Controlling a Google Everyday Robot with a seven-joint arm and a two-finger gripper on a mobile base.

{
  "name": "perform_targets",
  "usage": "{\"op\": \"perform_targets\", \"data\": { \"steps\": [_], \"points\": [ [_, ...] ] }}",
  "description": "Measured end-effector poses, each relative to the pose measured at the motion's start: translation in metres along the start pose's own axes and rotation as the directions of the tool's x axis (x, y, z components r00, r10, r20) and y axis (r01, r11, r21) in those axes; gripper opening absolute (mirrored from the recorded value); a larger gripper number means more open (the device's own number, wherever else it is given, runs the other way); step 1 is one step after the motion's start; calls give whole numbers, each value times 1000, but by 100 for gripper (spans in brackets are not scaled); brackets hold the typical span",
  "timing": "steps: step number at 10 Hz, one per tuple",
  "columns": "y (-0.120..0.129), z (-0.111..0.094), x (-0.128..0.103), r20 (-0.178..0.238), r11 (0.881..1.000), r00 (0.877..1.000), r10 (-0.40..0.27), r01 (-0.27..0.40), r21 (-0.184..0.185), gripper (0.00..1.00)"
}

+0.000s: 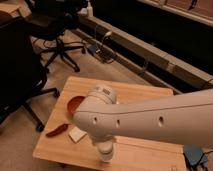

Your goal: Place the ceramic cup over the eraser

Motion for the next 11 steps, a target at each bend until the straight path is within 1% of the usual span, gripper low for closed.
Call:
{"op": "perform_targets", "data": {
  "steps": [1,4,5,6,7,8,9,10,11],
  "points": [
    [1,6,1,-5,1000,1000,2,-2,-8,0],
    [1,23,1,-18,1000,1000,1,-1,-8,0],
    [3,29,-1,-19,1000,1000,-3,3,-13,0],
    [5,36,-2,-20,1000,1000,-5,5,-21,3],
    [5,51,-5,-11,1000,1000,-8,7,-25,13],
    [1,68,-7,-4,1000,1000,-5,5,-17,22],
    [-3,87,-5,-12,1000,1000,-5,5,-5,31],
    [-5,110,-1,-31,1000,999,-12,13,14,43],
    [-2,122,-4,-33,999,999,-22,23,25,53]
  ]
}}
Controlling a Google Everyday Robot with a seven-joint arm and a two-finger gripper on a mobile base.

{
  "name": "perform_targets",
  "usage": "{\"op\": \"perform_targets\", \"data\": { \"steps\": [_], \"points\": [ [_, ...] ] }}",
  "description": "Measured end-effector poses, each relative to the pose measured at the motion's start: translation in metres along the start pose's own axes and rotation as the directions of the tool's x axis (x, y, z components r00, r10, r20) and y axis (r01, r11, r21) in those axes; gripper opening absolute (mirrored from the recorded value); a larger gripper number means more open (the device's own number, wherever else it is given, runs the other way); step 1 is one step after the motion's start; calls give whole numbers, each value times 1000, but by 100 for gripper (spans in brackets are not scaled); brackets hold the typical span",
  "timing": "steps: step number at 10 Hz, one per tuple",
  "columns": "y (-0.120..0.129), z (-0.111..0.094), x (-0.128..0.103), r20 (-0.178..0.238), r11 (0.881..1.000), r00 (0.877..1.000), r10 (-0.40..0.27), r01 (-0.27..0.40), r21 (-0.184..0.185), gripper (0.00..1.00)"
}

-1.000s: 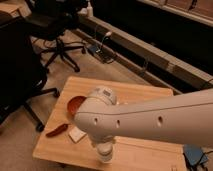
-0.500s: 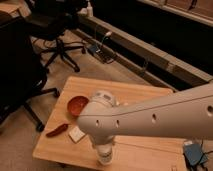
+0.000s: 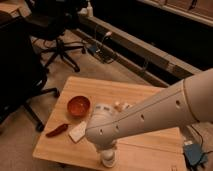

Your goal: Place the ceramic cup over the eraser

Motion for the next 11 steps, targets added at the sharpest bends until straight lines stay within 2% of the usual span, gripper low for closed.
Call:
{"op": "perform_targets", "data": {
  "steps": [1,2,3,5,8,11],
  "points": [
    [2,9,-3,-1,1000,1000,-1,1,6,63],
    [6,15,-8,8,1000,1000,2,-2,-3,73],
    [10,17,-15,22,1000,1000,10,-9,-18,79],
    [13,17,-24,43,999,999,24,-23,-29,80],
    [-3,4,-29,70,999,996,51,-51,2,80],
    [0,3,-30,70,999,996,50,-50,-3,80]
  ]
}}
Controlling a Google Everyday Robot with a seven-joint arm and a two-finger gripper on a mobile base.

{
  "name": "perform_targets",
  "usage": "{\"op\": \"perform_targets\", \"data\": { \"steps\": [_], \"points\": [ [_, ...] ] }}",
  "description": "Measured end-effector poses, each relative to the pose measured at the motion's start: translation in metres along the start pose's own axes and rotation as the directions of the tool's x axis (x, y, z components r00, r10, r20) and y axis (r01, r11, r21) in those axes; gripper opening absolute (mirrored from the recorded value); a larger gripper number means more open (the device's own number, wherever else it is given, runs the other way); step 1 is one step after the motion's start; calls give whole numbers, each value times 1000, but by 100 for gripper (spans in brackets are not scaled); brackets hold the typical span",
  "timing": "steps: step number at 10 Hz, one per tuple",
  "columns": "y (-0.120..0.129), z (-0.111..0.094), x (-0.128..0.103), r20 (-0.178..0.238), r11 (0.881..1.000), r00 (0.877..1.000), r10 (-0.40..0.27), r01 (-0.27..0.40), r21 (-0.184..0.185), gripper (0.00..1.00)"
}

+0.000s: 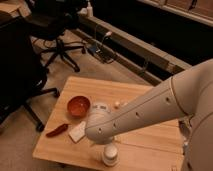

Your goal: Place the ceramic cup over the eraser

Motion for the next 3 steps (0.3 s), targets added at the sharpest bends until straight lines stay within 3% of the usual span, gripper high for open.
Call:
{"op": "perform_targets", "data": {
  "steps": [3],
  "points": [
    [2,0,-1,1,1000,1000,-2,2,-2,80]
  ]
}}
